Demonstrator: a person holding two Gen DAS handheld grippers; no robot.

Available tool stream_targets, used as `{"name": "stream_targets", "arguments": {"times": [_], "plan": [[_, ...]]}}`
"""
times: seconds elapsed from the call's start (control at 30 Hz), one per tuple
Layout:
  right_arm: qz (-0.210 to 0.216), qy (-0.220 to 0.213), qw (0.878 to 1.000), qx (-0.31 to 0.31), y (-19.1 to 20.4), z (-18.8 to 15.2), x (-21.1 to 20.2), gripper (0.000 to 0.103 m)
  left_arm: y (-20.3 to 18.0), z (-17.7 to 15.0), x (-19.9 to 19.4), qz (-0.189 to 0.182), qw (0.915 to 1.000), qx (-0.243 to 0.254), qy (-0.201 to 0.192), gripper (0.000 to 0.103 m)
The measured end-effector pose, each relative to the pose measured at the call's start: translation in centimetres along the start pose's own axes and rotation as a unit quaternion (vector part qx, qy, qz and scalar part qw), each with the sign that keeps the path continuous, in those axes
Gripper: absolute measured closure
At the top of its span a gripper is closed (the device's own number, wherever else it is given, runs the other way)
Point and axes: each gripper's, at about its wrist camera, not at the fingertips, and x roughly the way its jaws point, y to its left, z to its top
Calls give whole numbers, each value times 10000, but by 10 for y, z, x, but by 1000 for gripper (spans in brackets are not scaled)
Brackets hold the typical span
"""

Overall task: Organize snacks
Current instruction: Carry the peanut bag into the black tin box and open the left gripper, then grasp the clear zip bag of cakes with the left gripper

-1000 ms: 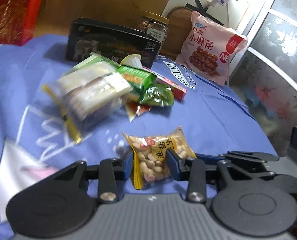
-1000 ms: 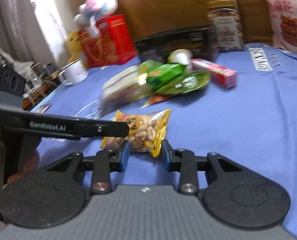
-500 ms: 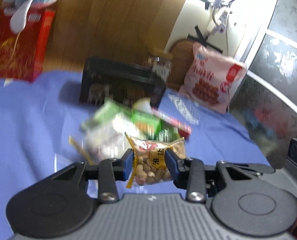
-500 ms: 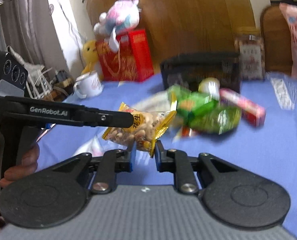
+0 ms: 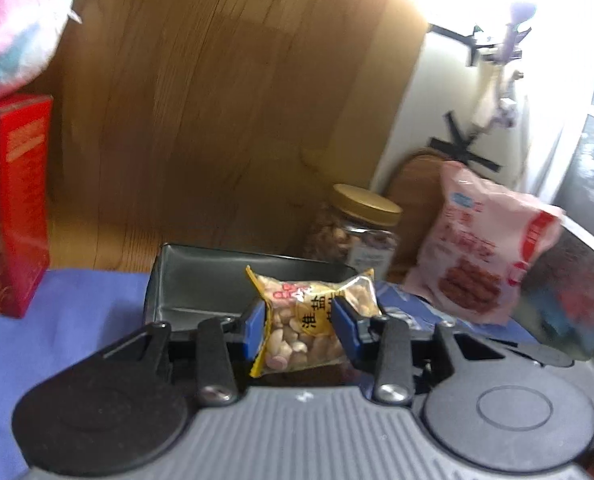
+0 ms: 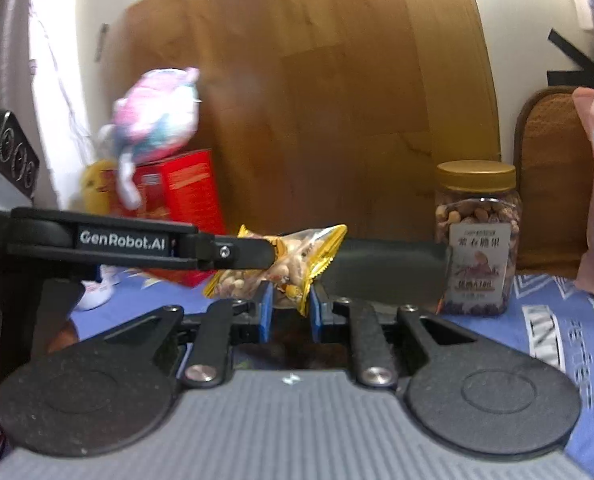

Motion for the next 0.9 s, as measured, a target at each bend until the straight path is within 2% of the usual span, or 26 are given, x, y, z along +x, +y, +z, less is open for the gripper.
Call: {"name": "stream_targets", "arguments": {"times": [0.1, 0.17, 0.23, 0.27, 0.37, 0.5, 0.53, 0.57, 0.67, 0.73, 0.8, 0.9], "plan": [[-23, 202, 9997, 163, -15, 2, 24, 77, 9, 2, 25, 148, 9998, -57, 152, 67], [-98, 229, 9994, 219, -18, 1, 31, 76, 11, 0, 33, 217, 9996, -24, 204, 60], [-102, 210, 9994, 249, -19, 0, 31, 68, 12, -3, 34, 269, 9995, 2, 188, 54], [-99, 178, 9994, 289, -21, -1, 30, 67, 13, -4, 32, 267, 9995, 15, 178, 50], [-70, 94, 9989, 452, -25, -1, 20, 65, 14, -6, 18, 236, 9996, 3, 141, 49], [228, 77, 9974, 684, -19, -10, -8, 64, 18, -22, -26, 185, 9998, -17, -20, 49], [370, 147, 9968, 700, -13, -16, -16, 64, 22, -31, -41, 190, 9997, -105, -57, 48], [479, 234, 9961, 704, -6, -23, -23, 64, 26, -38, -51, 25, 9998, -213, 50, 48], [775, 612, 9934, 587, 17, -44, -28, 64, 43, -70, -83, 74, 9975, -683, 166, 48], [821, 850, 9921, 429, 32, -57, -24, 65, 56, -92, -100, 141, 9936, -1086, 269, 48], [906, 1055, 9893, 448, 42, -64, -17, 66, 65, -110, -106, 32, 9878, -1495, 444, 47], [930, 1123, 9882, 460, 54, -71, -19, 66, 70, -131, -110, -87, 9809, -1831, 656, 50]]}}
